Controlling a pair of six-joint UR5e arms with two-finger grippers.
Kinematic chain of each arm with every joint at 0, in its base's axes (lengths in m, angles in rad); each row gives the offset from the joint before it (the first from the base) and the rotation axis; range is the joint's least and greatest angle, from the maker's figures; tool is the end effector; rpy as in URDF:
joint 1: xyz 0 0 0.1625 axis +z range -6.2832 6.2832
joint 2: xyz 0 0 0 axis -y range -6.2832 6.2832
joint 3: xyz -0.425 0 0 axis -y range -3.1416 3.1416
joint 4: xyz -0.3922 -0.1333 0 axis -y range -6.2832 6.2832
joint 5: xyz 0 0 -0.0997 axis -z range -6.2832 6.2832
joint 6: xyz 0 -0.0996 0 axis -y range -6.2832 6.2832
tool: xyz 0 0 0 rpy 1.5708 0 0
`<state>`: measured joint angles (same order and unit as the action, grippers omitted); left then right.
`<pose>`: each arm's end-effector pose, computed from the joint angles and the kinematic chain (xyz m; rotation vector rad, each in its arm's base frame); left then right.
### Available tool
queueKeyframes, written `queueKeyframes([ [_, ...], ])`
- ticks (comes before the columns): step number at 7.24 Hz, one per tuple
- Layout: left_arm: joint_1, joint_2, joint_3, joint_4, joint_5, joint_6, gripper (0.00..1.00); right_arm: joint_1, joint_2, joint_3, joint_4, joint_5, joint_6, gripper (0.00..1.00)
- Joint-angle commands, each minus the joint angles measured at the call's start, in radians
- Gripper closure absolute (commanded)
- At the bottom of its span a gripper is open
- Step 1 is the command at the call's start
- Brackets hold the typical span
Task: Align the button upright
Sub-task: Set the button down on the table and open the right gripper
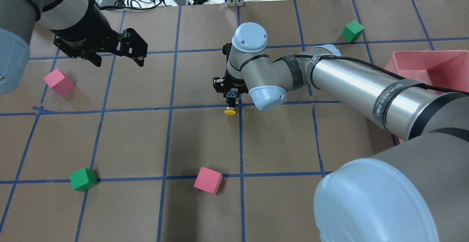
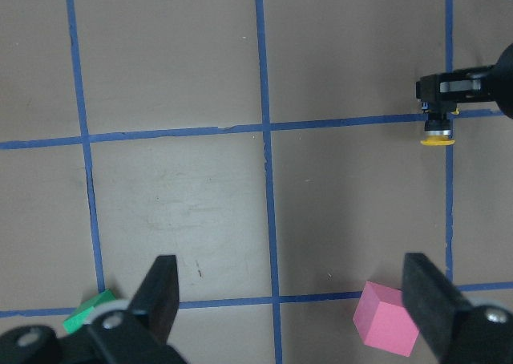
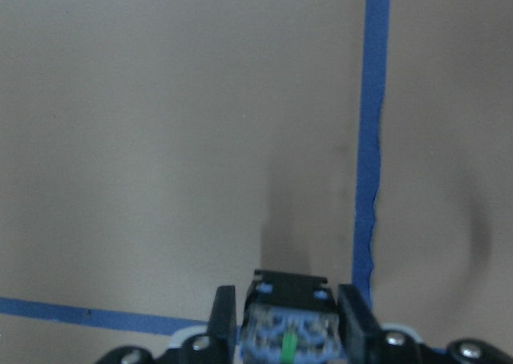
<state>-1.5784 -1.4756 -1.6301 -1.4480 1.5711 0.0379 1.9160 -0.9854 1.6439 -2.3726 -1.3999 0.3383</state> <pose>-0.1368 -0.4647 0.5171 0.0711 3.1282 -0.2488 0.3639 -0.5681 0.1938 -0.0281 2.9306 -0.1141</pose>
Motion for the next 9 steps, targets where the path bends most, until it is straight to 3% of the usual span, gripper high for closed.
queueKeyframes([
  [1, 0.0, 0.006, -0.001, 0.023, 0.001, 0.004, 0.0, 0.0, -0.009, 0.004, 0.007, 0.001, 0.016, 0.0],
  [3, -0.002, 0.008, -0.002, 0.023, 0.001, 0.004, 0.0, -0.002, -0.097, -0.018, 0.079, -0.005, 0.007, 0.0],
  [5, -0.003, 0.017, -0.005, 0.031, 0.004, 0.004, 0.0, -0.04, -0.223, -0.082, 0.32, -0.022, -0.025, 0.0],
  [7, -0.006, 0.037, -0.025, 0.084, 0.059, 0.007, 0.0, -0.168, -0.341, -0.157, 0.595, -0.106, -0.167, 0.0],
  [8, -0.011, 0.032, -0.072, 0.188, 0.058, 0.007, 0.0, -0.246, -0.395, -0.192, 0.706, -0.155, -0.238, 0.0],
  [9, -0.017, 0.014, -0.162, 0.378, 0.05, 0.004, 0.0, -0.29, -0.445, -0.226, 0.751, -0.224, -0.325, 0.0],
])
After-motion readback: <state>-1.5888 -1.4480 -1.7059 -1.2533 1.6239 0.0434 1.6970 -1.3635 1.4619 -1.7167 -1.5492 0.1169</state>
